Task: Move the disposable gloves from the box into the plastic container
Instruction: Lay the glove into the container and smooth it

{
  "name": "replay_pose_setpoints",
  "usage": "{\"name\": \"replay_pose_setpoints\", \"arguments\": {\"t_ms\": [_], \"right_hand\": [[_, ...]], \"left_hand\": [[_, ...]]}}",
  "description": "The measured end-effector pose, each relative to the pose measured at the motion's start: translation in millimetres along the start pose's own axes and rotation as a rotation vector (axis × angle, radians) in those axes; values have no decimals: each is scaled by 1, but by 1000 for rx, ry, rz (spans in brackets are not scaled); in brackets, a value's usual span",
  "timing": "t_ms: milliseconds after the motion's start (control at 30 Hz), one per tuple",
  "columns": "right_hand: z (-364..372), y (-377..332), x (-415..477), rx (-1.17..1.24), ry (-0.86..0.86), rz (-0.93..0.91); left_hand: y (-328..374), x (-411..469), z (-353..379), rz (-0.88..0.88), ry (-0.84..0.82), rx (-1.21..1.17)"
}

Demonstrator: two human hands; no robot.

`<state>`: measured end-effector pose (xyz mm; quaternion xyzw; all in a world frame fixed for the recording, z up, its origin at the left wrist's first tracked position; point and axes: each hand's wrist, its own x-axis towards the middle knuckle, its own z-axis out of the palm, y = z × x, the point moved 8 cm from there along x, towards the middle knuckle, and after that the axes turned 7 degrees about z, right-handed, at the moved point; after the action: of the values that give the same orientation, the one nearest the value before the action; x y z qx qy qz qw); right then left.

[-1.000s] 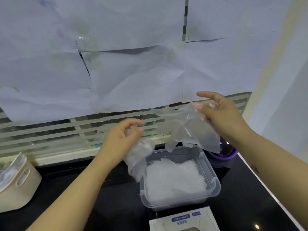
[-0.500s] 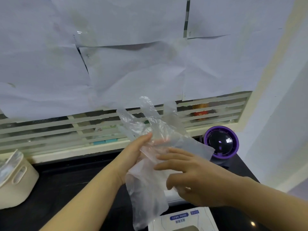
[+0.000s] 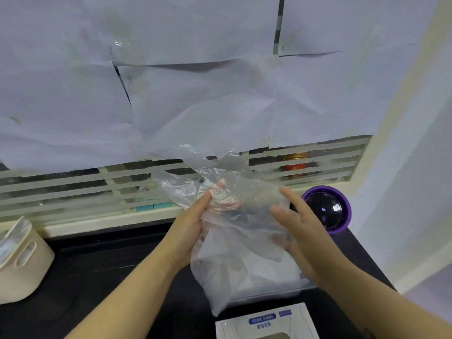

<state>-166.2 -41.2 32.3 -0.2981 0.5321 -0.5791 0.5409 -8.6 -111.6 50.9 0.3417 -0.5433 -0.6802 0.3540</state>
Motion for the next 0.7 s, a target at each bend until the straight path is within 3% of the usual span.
{"name": "replay_pose_setpoints", "arguments": {"t_ms": [167, 300, 400, 700], "right_hand": [[4, -32, 6, -407, 88, -185], [20, -63, 10, -663, 13, -261], [25, -87, 13, -751, -20, -312], [9, -99, 24, -850, -43, -270]], "left_hand": [[-3, 9, -3, 50, -69, 65], [-15, 13, -4, 17, -167, 159], [-23, 14, -8, -52, -142, 194], [-50, 2, -20, -179, -330, 425]]}}
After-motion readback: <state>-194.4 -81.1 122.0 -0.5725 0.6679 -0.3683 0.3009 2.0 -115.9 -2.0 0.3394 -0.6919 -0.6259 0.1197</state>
